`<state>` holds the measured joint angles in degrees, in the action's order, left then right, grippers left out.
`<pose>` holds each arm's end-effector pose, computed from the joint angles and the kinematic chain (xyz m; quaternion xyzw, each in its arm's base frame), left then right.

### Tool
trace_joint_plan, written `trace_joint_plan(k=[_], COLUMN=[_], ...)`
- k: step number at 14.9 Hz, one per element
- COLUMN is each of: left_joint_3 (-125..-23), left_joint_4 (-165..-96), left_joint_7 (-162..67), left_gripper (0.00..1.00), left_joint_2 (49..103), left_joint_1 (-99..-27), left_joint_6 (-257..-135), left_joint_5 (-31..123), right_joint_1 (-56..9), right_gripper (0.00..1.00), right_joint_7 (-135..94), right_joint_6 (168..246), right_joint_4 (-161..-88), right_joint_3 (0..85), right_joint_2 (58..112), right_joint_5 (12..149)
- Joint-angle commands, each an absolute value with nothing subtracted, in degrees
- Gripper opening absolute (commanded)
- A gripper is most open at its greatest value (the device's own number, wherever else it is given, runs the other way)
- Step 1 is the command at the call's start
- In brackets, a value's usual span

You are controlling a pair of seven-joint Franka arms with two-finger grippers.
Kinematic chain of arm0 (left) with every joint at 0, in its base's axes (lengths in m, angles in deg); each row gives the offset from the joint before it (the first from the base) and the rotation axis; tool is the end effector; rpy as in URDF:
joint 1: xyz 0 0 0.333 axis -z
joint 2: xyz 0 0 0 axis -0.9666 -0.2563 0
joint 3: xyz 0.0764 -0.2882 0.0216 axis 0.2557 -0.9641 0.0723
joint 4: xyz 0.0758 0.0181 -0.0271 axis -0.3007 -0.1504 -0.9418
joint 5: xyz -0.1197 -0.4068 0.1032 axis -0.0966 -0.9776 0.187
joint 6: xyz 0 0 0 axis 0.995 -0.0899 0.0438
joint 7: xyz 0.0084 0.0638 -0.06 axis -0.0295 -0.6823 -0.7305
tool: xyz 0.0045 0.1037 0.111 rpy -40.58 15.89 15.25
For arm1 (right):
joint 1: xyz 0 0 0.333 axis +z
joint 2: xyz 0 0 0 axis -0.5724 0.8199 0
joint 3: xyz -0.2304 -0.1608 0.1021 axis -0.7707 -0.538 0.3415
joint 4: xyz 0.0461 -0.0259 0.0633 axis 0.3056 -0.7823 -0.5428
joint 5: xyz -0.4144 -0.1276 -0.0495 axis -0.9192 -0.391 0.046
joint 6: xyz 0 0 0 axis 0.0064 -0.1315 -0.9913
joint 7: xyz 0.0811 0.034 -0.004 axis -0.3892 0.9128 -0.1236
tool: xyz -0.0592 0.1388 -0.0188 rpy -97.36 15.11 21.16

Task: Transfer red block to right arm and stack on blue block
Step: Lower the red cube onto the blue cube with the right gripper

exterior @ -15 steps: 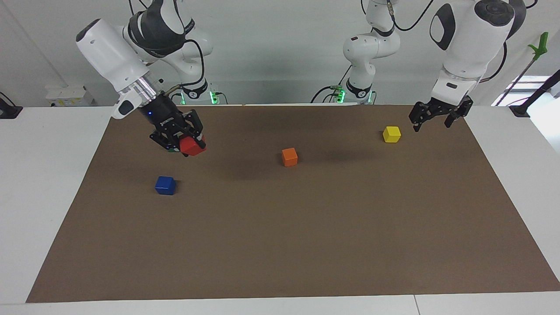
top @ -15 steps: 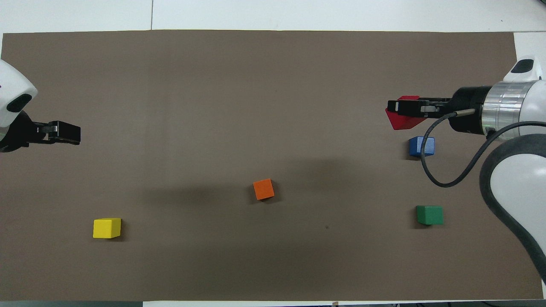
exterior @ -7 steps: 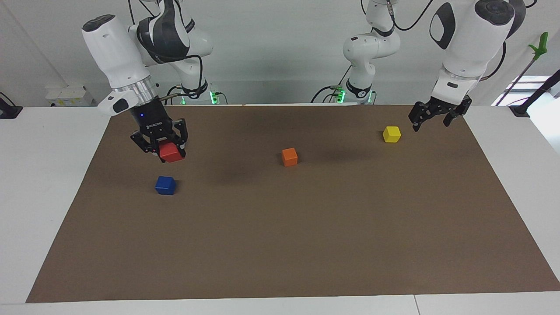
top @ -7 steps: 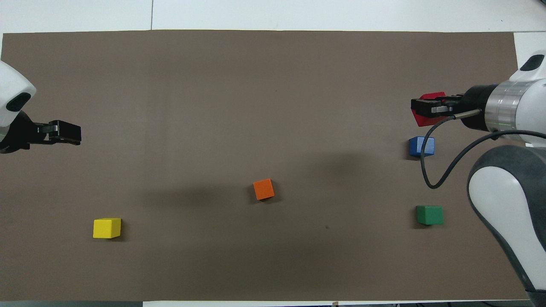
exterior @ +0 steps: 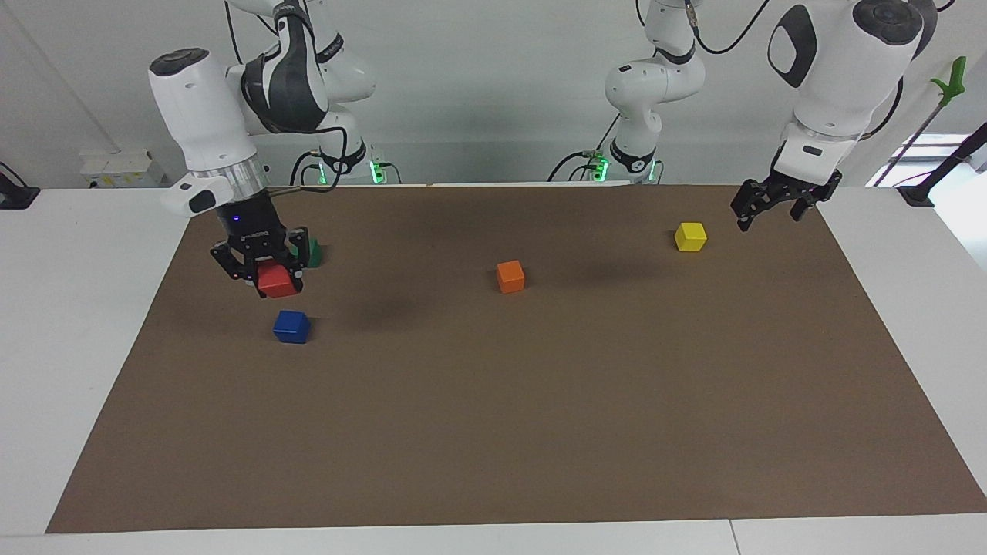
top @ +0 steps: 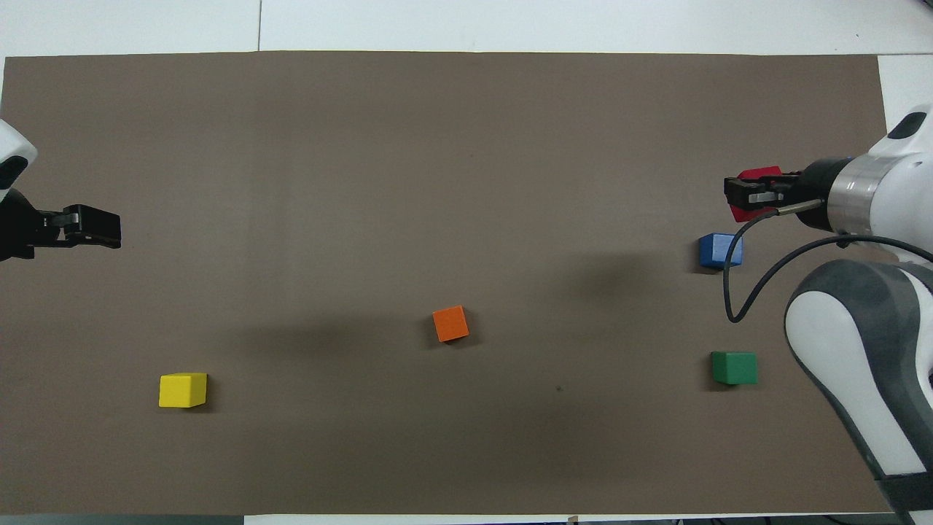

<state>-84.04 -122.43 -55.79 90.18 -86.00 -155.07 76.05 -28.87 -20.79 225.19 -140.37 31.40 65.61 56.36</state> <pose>0.5848 -0.0150 0.5175 -0.9980 -0.0339 -0.0081 0.0526 0.6172 0.0279 0.4187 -0.9815 -0.0563 -0.1787 0.0386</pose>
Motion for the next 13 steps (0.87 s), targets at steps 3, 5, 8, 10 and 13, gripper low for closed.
trace_joint_plan(k=[3, 5, 8, 10, 13], left_joint_3=[-80.7, -72.8, -72.5, -72.6, -72.5], left_joint_4=[-123.7, -123.5, -123.3, -123.1, -123.4], left_joint_7=[-55.2, -55.2, -55.4, -55.3, -55.9], left_gripper=[1.00, 1.00, 1.00, 1.00, 1.00], left_joint_2=[91.6, 91.6, 91.6, 91.6, 91.6], left_joint_1=[-82.6, -75.2, -75.3, -74.9, -75.1], left_joint_6=[-154.8, -154.7, -154.6, -154.3, -153.6], left_joint_5=[75.3, 75.2, 75.0, 75.0, 75.0], right_joint_1=[-30.6, -31.4, -31.7, -31.8, -32.8], right_gripper=[0.00, 0.00, 0.00, 0.00, 0.00], right_joint_7=[-19.6, -19.0, -18.2, -17.7, -14.6], right_joint_6=[226.8, 227.5, 234.4, 237.5, 240.7], right_joint_4=[-143.0, -143.6, -147.2, -148.8, -148.9], right_joint_3=[32.2, 32.2, 32.2, 32.2, 32.2], right_joint_2=[67.6, 68.4, 69.7, 70.6, 73.6], right_joint_5=[51.3, 49.8, 48.1, 48.1, 48.1])
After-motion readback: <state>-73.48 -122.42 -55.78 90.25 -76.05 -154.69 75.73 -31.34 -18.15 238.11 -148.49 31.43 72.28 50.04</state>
